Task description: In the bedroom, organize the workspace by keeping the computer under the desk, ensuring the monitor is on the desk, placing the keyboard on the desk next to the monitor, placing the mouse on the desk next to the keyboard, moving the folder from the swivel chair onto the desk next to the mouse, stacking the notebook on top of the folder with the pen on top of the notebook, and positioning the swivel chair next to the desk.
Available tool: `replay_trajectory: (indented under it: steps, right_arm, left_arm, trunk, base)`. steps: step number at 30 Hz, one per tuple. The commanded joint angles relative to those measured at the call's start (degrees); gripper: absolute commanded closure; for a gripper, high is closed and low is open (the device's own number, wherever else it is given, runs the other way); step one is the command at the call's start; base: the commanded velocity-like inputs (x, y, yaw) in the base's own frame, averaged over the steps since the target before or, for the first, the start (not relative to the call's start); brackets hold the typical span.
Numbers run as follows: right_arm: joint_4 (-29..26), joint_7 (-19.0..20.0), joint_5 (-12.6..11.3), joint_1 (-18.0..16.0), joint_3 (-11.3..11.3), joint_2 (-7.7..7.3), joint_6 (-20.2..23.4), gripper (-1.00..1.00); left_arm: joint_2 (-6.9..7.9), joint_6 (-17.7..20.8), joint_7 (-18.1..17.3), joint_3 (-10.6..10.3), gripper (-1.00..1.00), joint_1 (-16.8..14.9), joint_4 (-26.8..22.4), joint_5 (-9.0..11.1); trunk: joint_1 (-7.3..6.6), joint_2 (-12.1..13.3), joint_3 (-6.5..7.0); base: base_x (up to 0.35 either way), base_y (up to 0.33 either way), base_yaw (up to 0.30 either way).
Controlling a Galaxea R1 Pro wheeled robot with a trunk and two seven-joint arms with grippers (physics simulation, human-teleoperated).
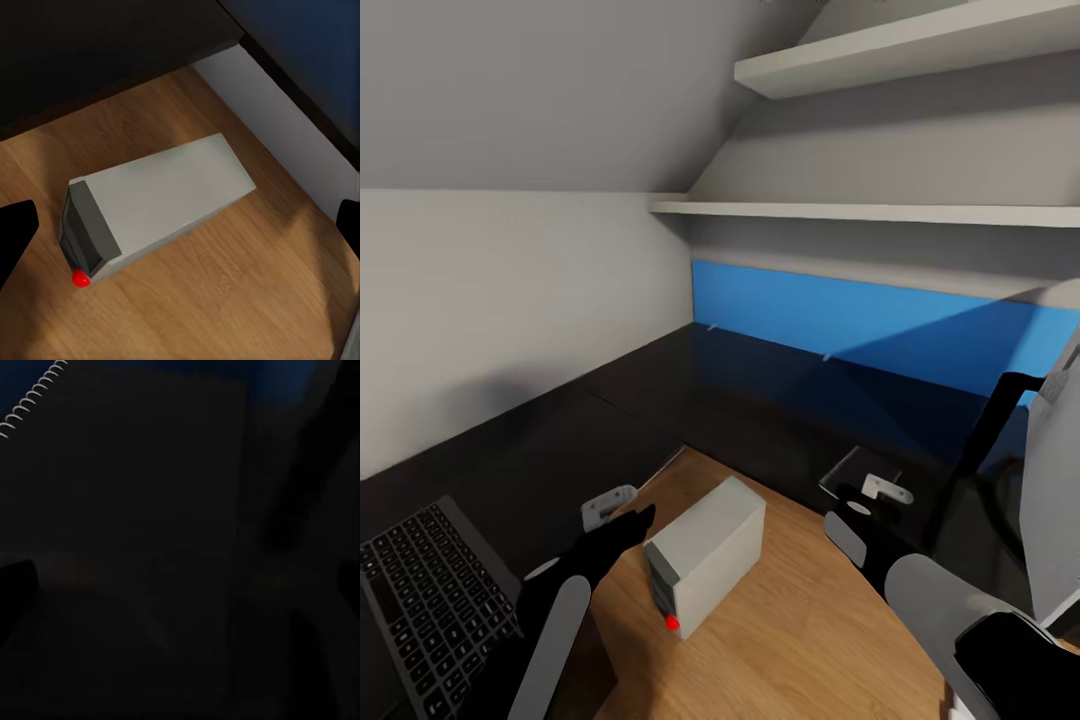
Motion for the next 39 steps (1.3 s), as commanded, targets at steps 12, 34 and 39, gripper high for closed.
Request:
replay_trajectory:
  steps: [12, 34, 39]
  right_arm:
    - [1.62, -0.22, -1.53, -0.01, 0.21, -0.06, -0.51, -1.0]
    - [1.62, -0.14, -1.4, -0.01, 0.32, 0.03, -0.64, -1.0]
    - [1.55, -0.1, -1.24, -0.01, 0.51, 0.08, -0.84, -1.0]
  left_arm:
    - [-0.04, 0.12, 0.56, -0.03, -1.0, -0.04, -0.06, 0.58]
    - [-0.09, 0.12, 0.56, -0.05, -1.0, -0.04, 0.02, 0.64]
    - [0.01, 0.05, 0.56, -1.82, -1.0, -0.04, 0.11, 0.58]
  trunk:
    - [-2.64, 4.8, 2.09]
    - [-7.47, 13.63, 6.04]
    - [-8.35, 15.23, 6.76]
  base:
    - [0.0, 0.0, 0.0]
    - [0.0, 0.0, 0.0]
    - [0.0, 0.0, 0.0]
